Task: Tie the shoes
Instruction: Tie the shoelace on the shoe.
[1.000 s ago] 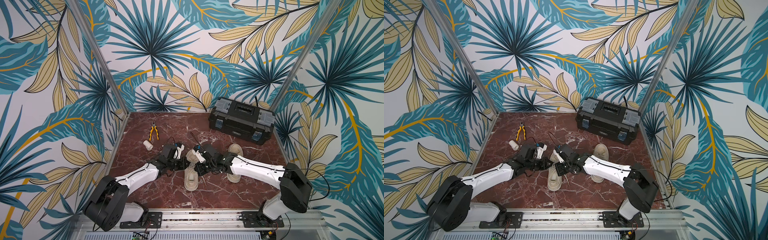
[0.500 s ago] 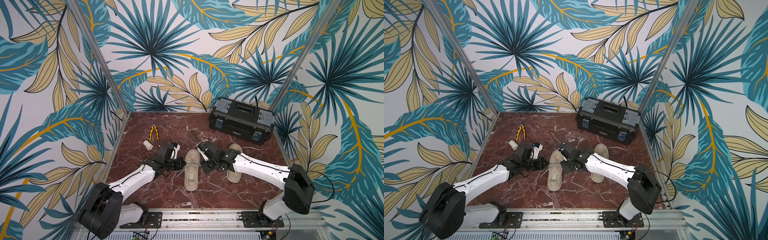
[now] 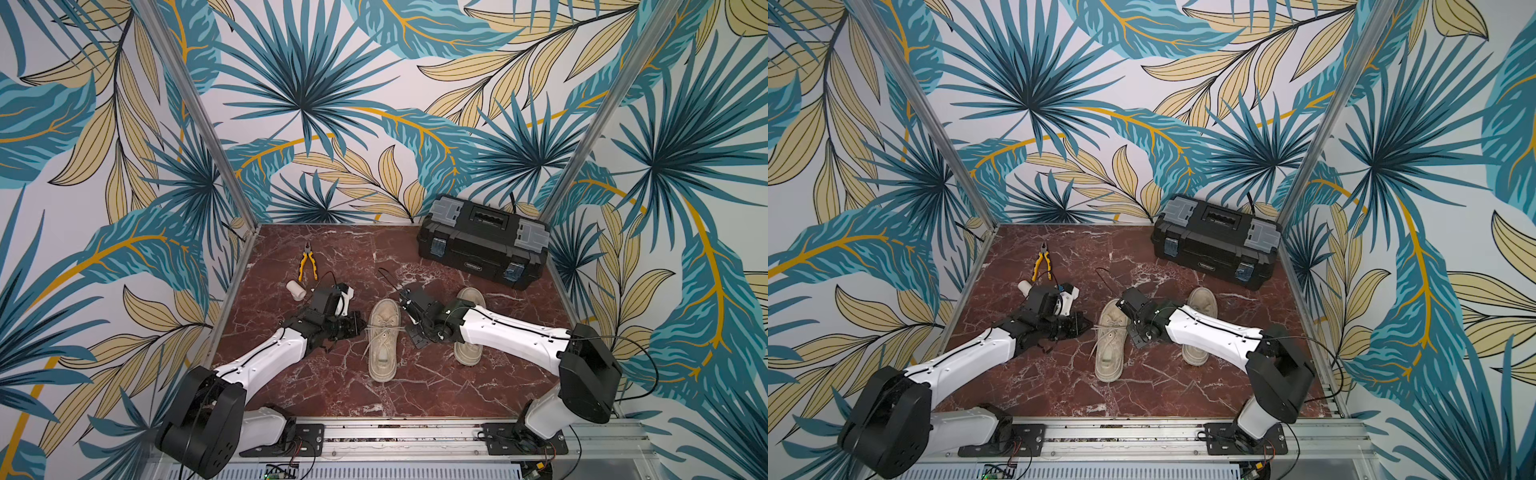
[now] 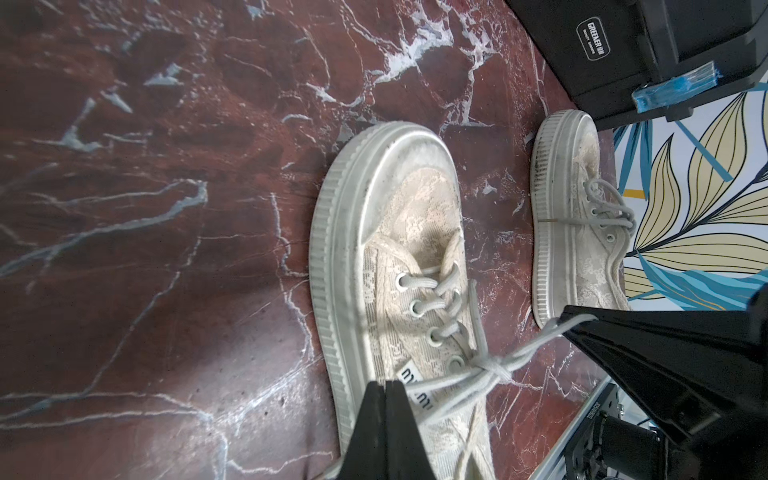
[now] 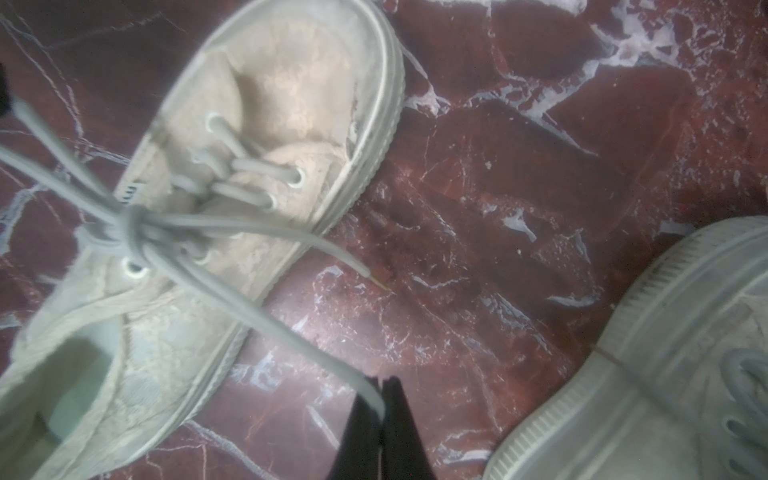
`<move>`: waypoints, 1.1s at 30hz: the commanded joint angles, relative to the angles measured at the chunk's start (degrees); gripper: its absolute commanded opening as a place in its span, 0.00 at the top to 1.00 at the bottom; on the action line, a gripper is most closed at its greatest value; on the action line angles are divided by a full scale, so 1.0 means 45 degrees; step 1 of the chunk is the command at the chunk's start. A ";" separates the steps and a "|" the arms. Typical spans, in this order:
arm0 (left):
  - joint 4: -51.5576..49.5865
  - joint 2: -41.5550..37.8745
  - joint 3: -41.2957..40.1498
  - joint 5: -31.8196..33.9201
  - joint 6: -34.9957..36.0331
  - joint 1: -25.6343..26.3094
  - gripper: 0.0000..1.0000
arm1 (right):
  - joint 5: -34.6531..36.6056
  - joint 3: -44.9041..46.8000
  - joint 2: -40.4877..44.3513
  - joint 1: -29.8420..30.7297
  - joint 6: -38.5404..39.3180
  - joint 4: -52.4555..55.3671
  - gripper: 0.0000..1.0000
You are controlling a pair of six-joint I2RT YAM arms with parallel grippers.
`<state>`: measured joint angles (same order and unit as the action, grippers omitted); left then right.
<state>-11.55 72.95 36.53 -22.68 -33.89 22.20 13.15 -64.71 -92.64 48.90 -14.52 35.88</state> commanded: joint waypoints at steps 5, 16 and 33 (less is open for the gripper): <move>-0.0816 -0.0312 0.0260 0.0721 0.0343 -0.0731 1.00 | 0.1865 0.0380 -0.0720 -0.0106 -0.0127 0.1673 1.00; -0.1398 -0.0495 0.0436 0.1413 0.0334 -0.1029 1.00 | 0.2399 0.0454 -0.1132 -0.0111 -0.0254 0.1937 1.00; -0.0777 -0.0532 0.0497 0.0956 0.0321 -0.1047 1.00 | 0.1661 0.0550 -0.0896 -0.0189 -0.0074 0.1657 1.00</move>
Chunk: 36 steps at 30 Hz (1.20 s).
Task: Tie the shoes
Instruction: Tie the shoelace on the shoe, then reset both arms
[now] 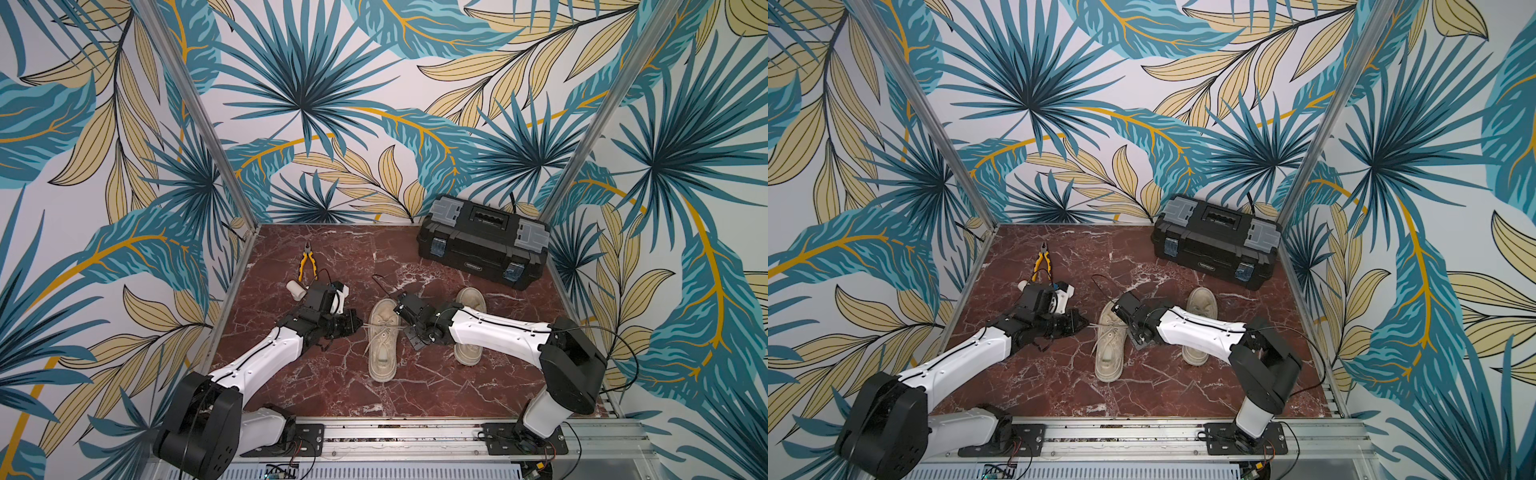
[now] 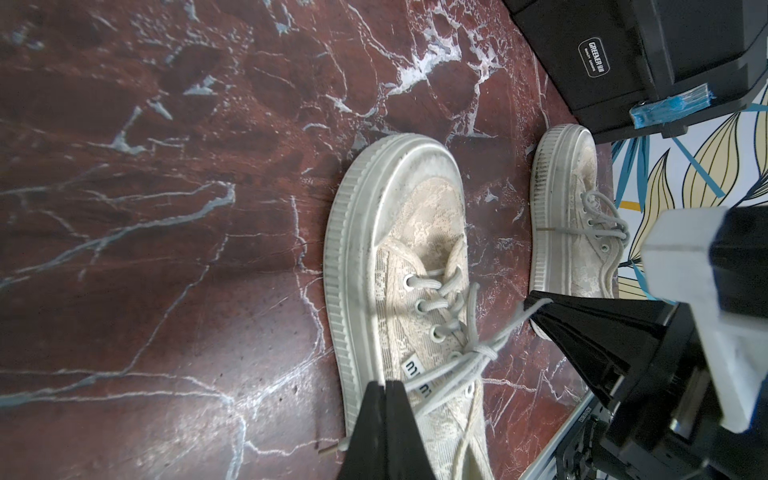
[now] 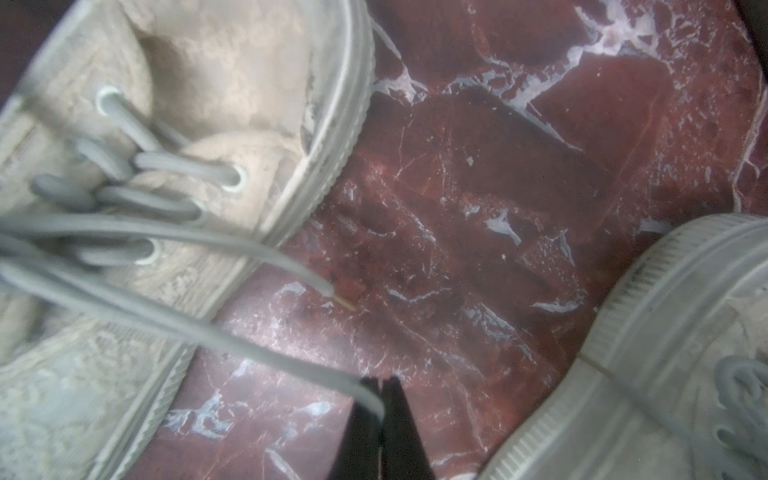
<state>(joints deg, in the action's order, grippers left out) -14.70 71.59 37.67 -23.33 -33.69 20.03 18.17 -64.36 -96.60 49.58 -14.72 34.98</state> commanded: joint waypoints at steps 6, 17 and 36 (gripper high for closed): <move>0.1376 0.0304 0.0028 -0.0623 0.0125 -0.0504 1.00 | -0.2954 0.0853 0.0730 -0.0354 0.0070 -0.0448 0.98; 0.1139 -0.0365 0.0158 -0.0198 0.0170 -0.0432 0.62 | -0.4451 0.1600 0.2915 -0.1119 0.0160 -0.1299 0.42; -0.1490 -0.8065 -0.0754 1.1415 0.0400 -0.1112 0.00 | 0.1979 0.3490 1.0063 -0.6400 0.0201 -0.2750 0.01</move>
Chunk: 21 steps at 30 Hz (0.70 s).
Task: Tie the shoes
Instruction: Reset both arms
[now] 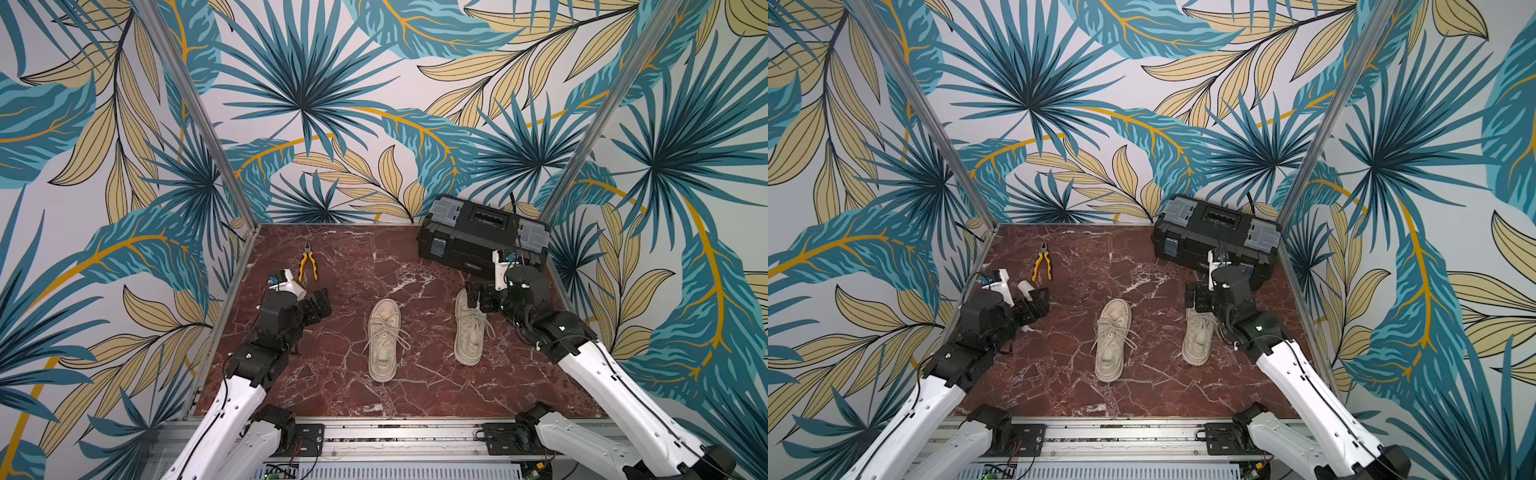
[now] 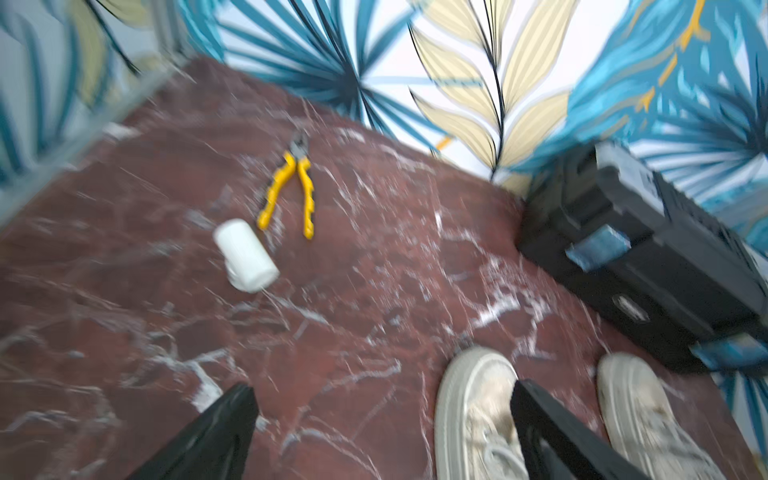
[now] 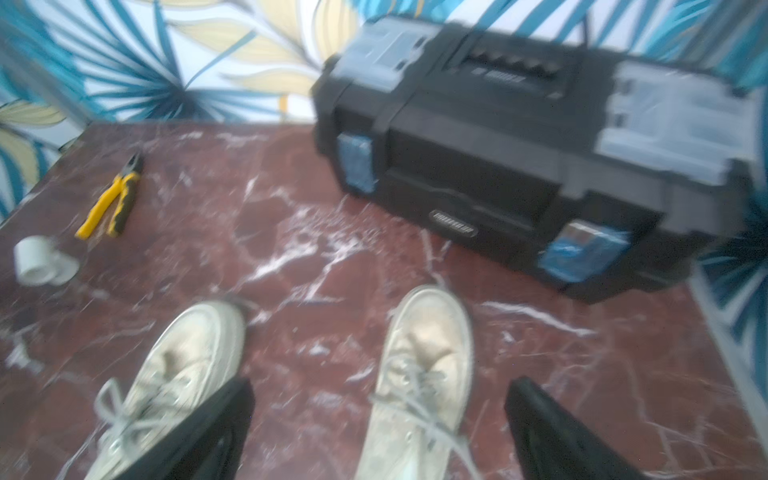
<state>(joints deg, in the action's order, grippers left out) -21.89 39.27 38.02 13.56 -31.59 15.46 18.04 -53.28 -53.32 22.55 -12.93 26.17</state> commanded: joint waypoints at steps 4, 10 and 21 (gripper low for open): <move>0.1194 -0.2079 -0.2348 0.4918 0.0639 -0.0108 0.00 | 0.3124 0.3442 0.1306 -0.1404 -0.0716 -0.3144 0.00; 0.2617 -0.2321 -0.3849 0.5914 0.1819 -0.0116 0.00 | 0.3671 0.6542 0.0636 -0.2874 -0.0177 -0.8067 0.00; 0.5423 -0.1520 -0.5317 0.5617 0.4381 -0.0115 0.00 | 0.0378 0.7417 -0.4400 -0.4558 0.1553 -1.4961 0.01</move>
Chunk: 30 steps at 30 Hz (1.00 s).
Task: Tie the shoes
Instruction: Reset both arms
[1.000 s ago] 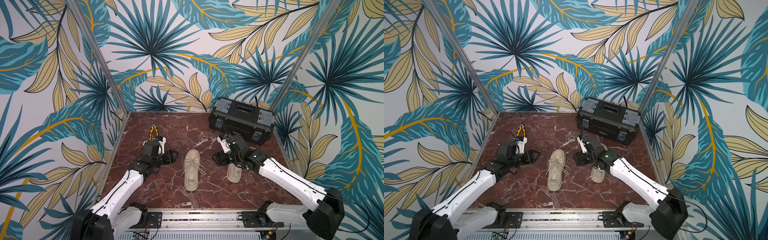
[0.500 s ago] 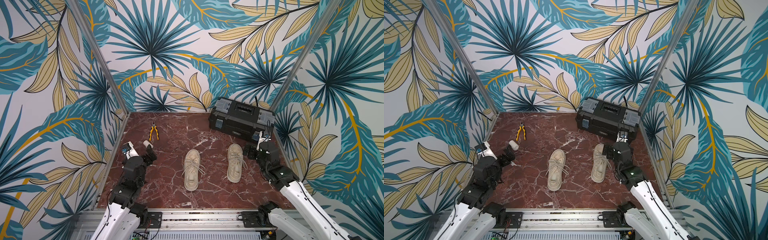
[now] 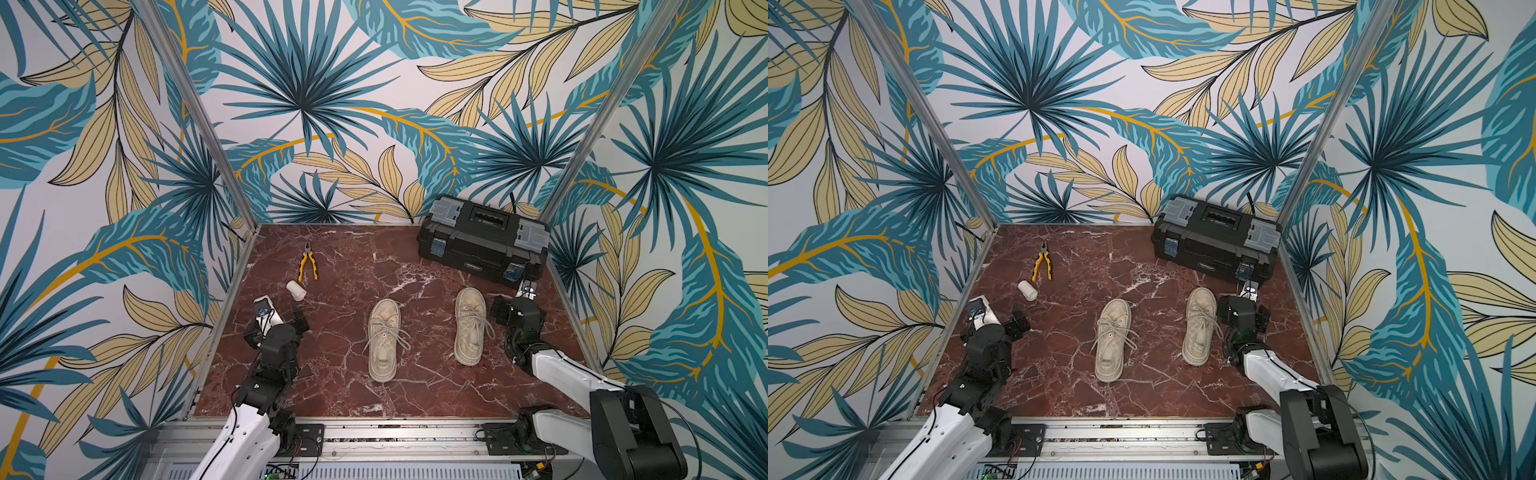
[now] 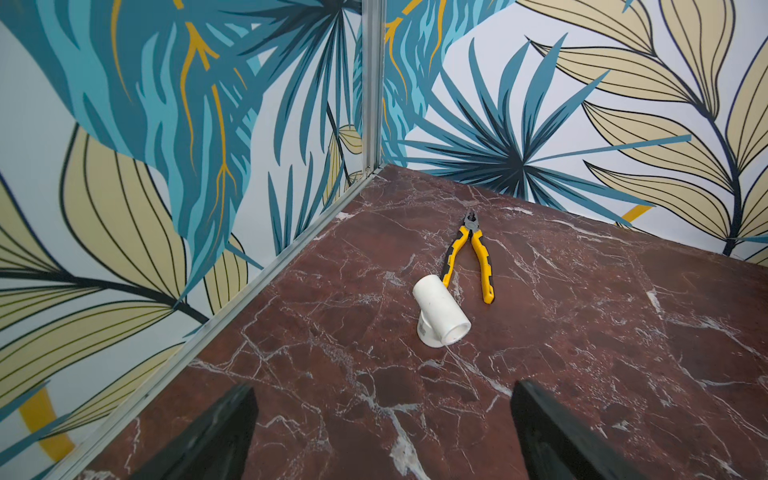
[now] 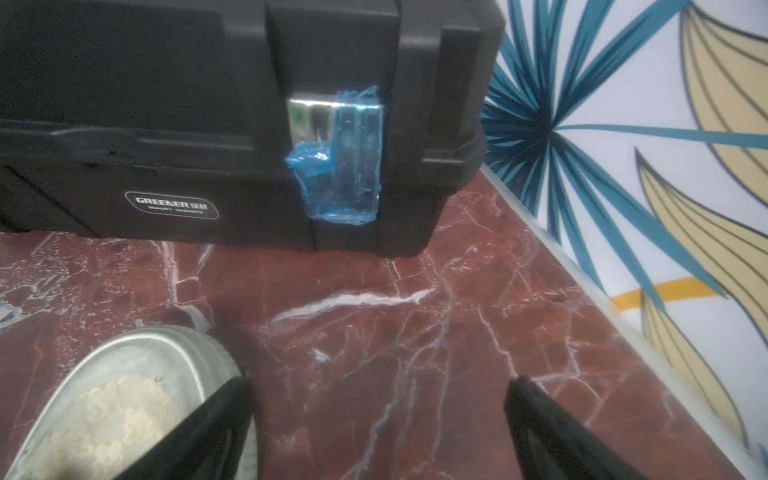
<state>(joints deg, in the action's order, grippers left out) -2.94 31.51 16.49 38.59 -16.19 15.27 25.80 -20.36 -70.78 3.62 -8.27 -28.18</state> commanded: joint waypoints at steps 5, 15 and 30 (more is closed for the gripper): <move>0.2707 0.0941 -0.1036 -0.0535 0.1811 -0.0145 0.00 | -0.2912 0.0162 -0.2653 -0.0860 0.0521 -0.5473 0.00; 0.6000 0.3720 -0.1321 -0.4000 0.2910 -0.1740 0.00 | -0.3244 -0.0057 -0.3359 -0.0860 0.0602 -0.5585 0.00; 1.1463 0.9541 -0.0110 -0.6755 0.4726 -0.2143 0.00 | -0.3220 -0.0094 -0.3352 -0.0862 0.0603 -0.5534 0.01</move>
<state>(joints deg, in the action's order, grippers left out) 40.40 72.60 13.06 10.59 2.81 6.15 11.66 -20.40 -86.35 -0.08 -6.13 -52.07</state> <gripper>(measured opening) 0.999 0.994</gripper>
